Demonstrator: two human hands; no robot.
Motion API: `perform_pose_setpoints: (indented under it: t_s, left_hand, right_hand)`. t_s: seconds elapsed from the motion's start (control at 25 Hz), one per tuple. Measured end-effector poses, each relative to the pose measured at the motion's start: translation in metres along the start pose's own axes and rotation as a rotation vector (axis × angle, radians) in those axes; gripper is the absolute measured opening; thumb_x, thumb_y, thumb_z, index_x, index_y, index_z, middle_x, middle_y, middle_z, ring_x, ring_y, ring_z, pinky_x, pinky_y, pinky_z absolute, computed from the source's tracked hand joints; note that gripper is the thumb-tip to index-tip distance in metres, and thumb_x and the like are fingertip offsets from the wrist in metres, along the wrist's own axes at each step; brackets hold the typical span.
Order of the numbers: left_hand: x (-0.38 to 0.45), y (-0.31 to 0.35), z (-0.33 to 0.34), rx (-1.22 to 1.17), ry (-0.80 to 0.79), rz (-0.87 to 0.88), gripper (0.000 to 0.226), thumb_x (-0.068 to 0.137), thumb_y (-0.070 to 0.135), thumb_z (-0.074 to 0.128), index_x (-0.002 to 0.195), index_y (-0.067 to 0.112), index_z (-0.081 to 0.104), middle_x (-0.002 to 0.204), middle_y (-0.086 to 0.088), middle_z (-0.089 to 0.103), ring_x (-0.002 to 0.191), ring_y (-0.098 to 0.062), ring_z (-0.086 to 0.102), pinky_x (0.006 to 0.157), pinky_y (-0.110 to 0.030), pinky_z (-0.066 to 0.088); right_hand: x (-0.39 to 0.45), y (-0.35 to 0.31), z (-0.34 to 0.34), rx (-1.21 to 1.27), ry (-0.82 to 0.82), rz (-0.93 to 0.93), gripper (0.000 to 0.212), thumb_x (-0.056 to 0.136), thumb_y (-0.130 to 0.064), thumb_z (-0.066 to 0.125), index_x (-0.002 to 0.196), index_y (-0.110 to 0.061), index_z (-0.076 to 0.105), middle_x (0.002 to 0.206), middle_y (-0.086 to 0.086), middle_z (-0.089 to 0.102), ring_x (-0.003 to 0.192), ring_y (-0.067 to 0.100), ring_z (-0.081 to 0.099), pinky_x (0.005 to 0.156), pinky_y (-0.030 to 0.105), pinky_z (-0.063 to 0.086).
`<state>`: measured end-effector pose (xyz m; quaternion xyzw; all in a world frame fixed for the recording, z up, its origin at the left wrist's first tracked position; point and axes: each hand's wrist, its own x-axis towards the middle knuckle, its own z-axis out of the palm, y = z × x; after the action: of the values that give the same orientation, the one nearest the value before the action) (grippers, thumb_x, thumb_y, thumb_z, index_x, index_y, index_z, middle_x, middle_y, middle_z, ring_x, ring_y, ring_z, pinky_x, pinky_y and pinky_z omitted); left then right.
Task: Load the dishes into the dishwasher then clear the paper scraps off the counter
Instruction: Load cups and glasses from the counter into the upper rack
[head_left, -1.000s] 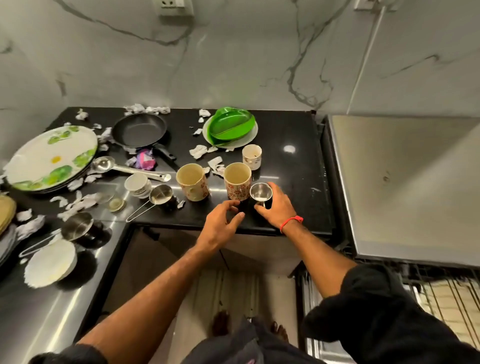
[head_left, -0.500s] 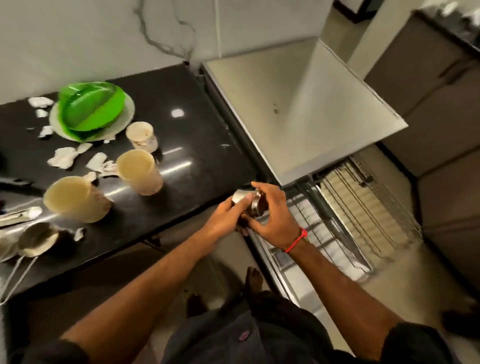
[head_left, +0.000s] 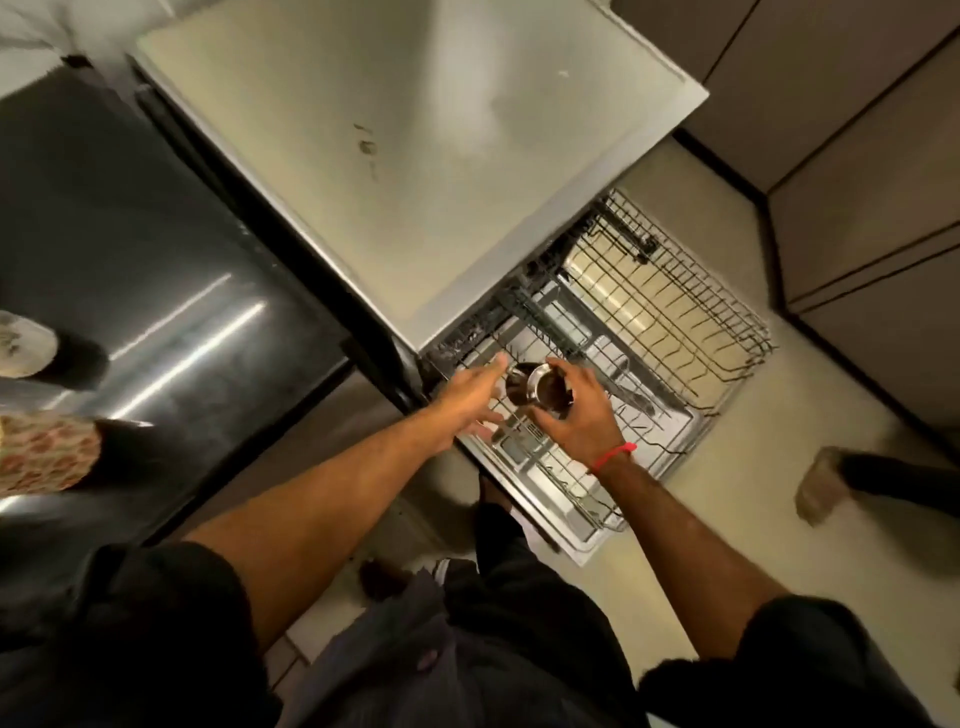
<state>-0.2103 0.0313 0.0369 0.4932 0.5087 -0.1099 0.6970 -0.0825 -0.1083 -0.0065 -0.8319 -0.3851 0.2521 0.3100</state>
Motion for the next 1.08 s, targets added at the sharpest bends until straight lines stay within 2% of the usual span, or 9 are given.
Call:
perform_pose_setpoints:
  t_s: [0.08,0.16,0.24,0.44,0.52,0.72,0.84,0.96,1.08]
  left_hand:
    - [0.026,0.011,0.014,0.176,0.058,0.044,0.050,0.101,0.057,0.044,0.135,0.022,0.053,0.125,-0.004,0.063,0.098,-0.023,0.069,0.079,-0.038,0.060]
    - [0.052,0.019,0.027,0.273,0.055,0.060,0.040,0.102,0.055,0.043,0.129,0.028,0.056,0.124,-0.004,0.064,0.097,-0.021,0.068,0.077,-0.038,0.060]
    - [0.071,0.023,0.036,0.341,0.071,0.059,0.029,0.102,0.053,0.044,0.117,0.031,0.058,0.122,-0.007,0.066,0.098,-0.024,0.069,0.076,-0.040,0.059]
    - [0.095,0.021,0.046,0.403,0.086,0.098,0.031,0.103,0.041,0.049,0.126,0.023,0.058,0.117,-0.002,0.064,0.103,-0.023,0.067,0.072,-0.027,0.054]
    - [0.097,0.018,0.045,0.446,0.084,0.127,0.033,0.103,0.038,0.050,0.131,0.022,0.057,0.118,0.005,0.061,0.106,-0.019,0.065,0.077,-0.024,0.052]
    - [0.092,0.015,0.038,0.460,0.097,0.158,0.033,0.103,0.033,0.052,0.133,0.021,0.057,0.129,0.004,0.060,0.114,-0.019,0.063,0.104,-0.041,0.051]
    - [0.090,0.014,0.037,0.456,0.102,0.158,0.032,0.103,0.032,0.052,0.132,0.021,0.058,0.126,0.005,0.059,0.114,-0.019,0.063,0.104,-0.043,0.051]
    - [0.089,0.015,0.043,0.425,0.090,0.169,0.031,0.103,0.031,0.052,0.132,0.020,0.058,0.119,0.010,0.057,0.114,-0.018,0.062,0.104,-0.041,0.052]
    - [0.090,0.018,0.047,0.414,0.092,0.174,0.031,0.103,0.031,0.052,0.132,0.021,0.058,0.118,0.011,0.056,0.114,-0.017,0.062,0.102,-0.036,0.052]
  right_hand:
    - [0.027,0.041,0.005,0.009,0.042,0.156,0.072,0.073,-0.024,0.085,0.136,-0.012,0.050,0.128,0.007,0.049,0.115,0.012,0.047,0.102,0.014,0.037]
    - [0.049,0.080,0.016,-0.010,0.027,0.260,0.075,0.074,-0.019,0.083,0.139,-0.014,0.046,0.135,0.012,0.044,0.122,0.026,0.051,0.107,0.035,0.044]
    - [0.064,0.113,0.030,-0.064,-0.015,0.307,0.075,0.076,-0.016,0.081,0.142,-0.014,0.044,0.140,0.014,0.036,0.122,0.034,0.052,0.105,0.044,0.047]
    - [0.077,0.151,0.057,-0.136,-0.111,0.336,0.070,0.082,-0.022,0.078,0.142,-0.013,0.042,0.139,0.016,0.034,0.113,0.037,0.057,0.097,0.040,0.052]
    - [0.077,0.155,0.061,-0.132,-0.110,0.320,0.068,0.083,-0.022,0.077,0.141,-0.012,0.043,0.139,0.018,0.035,0.114,0.037,0.056,0.097,0.040,0.053]
    - [0.081,0.154,0.051,-0.094,-0.043,0.311,0.072,0.085,-0.044,0.070,0.145,-0.019,0.039,0.140,0.014,0.034,0.113,0.030,0.058,0.094,0.041,0.055]
    - [0.088,0.156,0.041,-0.079,0.014,0.275,0.073,0.084,-0.036,0.073,0.145,-0.018,0.037,0.141,0.014,0.033,0.116,0.028,0.056,0.098,0.040,0.052]
    - [0.098,0.162,0.041,-0.134,-0.076,0.293,0.076,0.080,-0.025,0.079,0.144,-0.019,0.039,0.142,0.015,0.032,0.120,0.034,0.053,0.101,0.045,0.051]
    - [0.098,0.163,0.043,-0.196,-0.109,0.274,0.077,0.080,-0.025,0.079,0.145,-0.019,0.038,0.144,0.016,0.032,0.122,0.035,0.051,0.100,0.043,0.051]
